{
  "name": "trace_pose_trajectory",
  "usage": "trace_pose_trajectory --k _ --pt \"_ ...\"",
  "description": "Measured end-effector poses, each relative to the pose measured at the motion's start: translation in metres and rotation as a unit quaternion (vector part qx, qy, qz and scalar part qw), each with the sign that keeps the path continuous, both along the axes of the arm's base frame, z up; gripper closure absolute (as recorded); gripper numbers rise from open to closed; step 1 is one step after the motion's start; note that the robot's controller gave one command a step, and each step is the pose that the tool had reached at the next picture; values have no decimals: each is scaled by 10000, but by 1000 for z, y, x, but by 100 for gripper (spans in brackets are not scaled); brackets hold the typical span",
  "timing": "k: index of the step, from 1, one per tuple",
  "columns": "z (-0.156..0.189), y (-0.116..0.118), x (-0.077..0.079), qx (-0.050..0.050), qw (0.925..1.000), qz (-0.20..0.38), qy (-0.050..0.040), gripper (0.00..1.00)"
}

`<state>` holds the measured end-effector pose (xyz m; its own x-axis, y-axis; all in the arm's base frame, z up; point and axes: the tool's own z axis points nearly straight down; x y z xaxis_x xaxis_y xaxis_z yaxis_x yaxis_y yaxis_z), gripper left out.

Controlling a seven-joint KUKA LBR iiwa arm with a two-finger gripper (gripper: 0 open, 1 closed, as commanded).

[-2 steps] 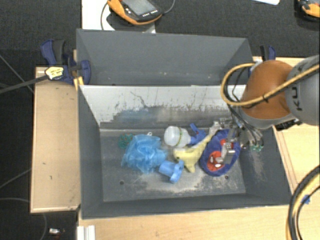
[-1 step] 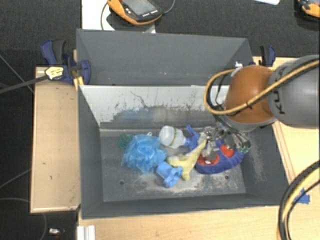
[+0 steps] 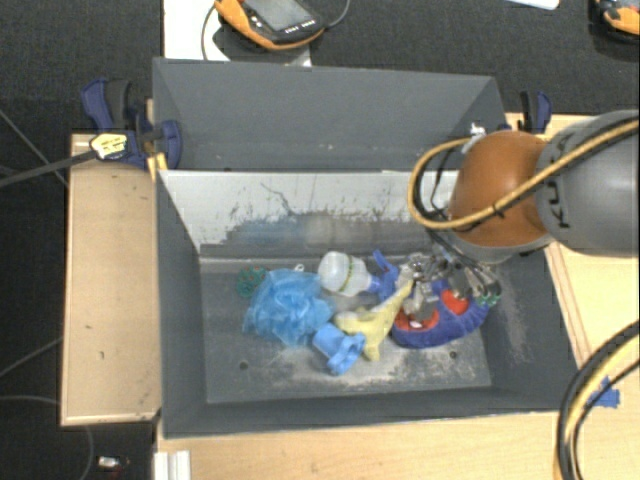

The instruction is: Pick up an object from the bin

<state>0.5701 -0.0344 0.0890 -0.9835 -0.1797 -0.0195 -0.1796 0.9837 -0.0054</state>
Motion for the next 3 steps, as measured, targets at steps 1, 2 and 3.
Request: trace_pose_trajectory --k 1,2,3 --pt "19 0 -11 -4 9997 259 19 100" --pt "88 1 1 -4 9998 216 10 100" --pt "67 1 -35 6 9995 -321 -13 100"
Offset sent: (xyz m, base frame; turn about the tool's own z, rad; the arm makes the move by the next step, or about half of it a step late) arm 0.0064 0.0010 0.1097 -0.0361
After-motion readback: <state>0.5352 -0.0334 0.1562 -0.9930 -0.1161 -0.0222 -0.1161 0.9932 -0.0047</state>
